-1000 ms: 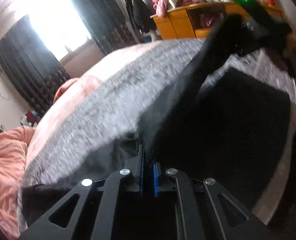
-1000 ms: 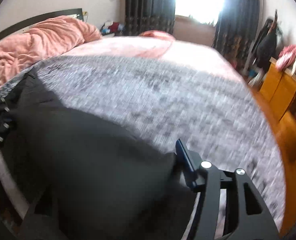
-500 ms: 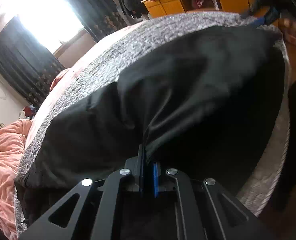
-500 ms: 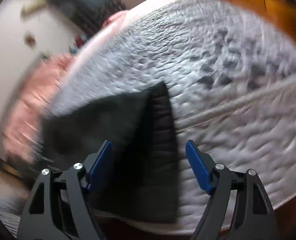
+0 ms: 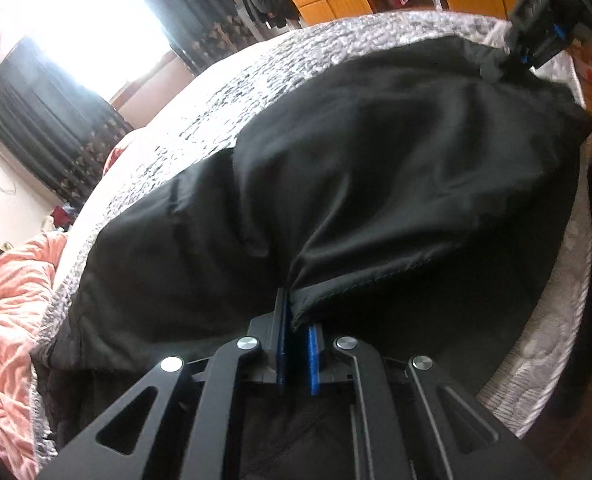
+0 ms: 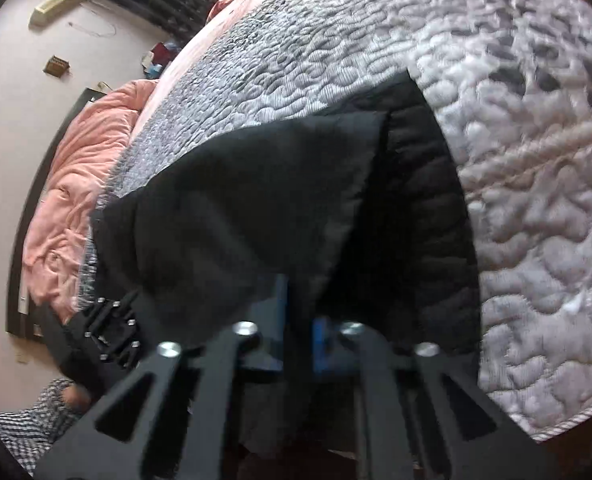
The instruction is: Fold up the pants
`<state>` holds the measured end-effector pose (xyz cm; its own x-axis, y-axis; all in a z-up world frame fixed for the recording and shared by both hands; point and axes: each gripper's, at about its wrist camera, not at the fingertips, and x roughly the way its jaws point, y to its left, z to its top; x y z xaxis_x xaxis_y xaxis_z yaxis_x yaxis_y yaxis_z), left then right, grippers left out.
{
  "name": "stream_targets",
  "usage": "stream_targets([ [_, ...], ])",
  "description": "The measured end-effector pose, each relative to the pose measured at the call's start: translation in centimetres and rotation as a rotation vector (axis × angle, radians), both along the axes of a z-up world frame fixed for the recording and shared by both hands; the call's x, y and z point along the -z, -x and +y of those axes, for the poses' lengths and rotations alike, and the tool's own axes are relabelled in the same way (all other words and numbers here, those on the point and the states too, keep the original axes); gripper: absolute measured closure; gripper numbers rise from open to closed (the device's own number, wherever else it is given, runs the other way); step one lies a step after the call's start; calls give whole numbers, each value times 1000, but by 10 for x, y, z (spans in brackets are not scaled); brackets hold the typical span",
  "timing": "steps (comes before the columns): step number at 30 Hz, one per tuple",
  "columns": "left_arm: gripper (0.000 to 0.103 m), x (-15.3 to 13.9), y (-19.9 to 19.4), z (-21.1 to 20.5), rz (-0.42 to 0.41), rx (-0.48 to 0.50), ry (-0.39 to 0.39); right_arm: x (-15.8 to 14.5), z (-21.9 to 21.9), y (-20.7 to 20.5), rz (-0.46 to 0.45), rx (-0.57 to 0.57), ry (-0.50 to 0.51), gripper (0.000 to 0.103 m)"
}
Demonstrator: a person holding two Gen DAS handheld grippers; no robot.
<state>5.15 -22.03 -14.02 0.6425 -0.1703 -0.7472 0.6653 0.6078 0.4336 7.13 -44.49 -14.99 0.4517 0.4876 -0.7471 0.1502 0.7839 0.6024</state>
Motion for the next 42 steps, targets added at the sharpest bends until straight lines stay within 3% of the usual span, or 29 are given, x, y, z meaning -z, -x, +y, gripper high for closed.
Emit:
stream_targets([
  [4, 94, -27, 5, 6, 3, 5, 83, -37, -9, 10, -97, 33, 118, 98],
  [7, 94, -42, 17, 1, 36, 6, 155, -47, -3, 1, -86, 52, 264, 98],
  [9, 93, -37, 24, -9, 48, 28, 147, -32, 3, -10, -13, 51, 373, 98],
  [12, 93, -12, 23, -23, 83, 15, 112, -3, 3, -18, 61, 44, 419, 95],
  [14, 92, 0, 16, -25, 108, -7, 110, -5, 7, -17, 69, 51, 447, 90],
  [15, 92, 3, 13, -24, 110, -12, 114, -8, 7, -15, 71, 61, 465, 81],
  [16, 92, 7, 11, -24, 113, -20, 122, -18, 8, -10, 68, 84, 506, 62],
  [18, 91, 8, 8, -24, 120, -24, 130, -37, 9, 1, 25, 121, 562, 54],
  [21, 91, 8, 3, -23, 125, -25, 134, -68, 23, 13, -63, 125, 526, 54],
  [24, 91, 10, 0, -26, 124, -31, 142, -77, 57, 9, -105, 11, 409, 54],
  [27, 90, 10, 4, -21, 132, -45, 153, -54, 99, -6, -45, -110, 387, 56],
  [29, 85, 8, 2, -14, 154, -55, 169, -23, 118, -22, 73, -137, 477, 56],
  [31, 78, -2, -3, -6, 217, -63, 220, -4, 124, -33, 118, -132, 526, 54],
  [33, 68, -13, -9, 7, 283, -93, 278, -1, 124, -40, 132, -108, 522, 51],
  [35, 44, -33, -18, 37, 350, -164, 409, -1, 123, -46, 150, -101, 522, 48],
  [36, 39, -42, -24, 55, 358, -212, 467, 0, 124, -51, 155, -101, 524, 47],
  [39, 36, -58, -49, 109, 389, -369, 571, 4, 124, -56, 165, -100, 524, 45],
  [42, 36, -54, -78, 160, 428, -540, 617, 5, 124, -58, 162, -94, 523, 45],
])
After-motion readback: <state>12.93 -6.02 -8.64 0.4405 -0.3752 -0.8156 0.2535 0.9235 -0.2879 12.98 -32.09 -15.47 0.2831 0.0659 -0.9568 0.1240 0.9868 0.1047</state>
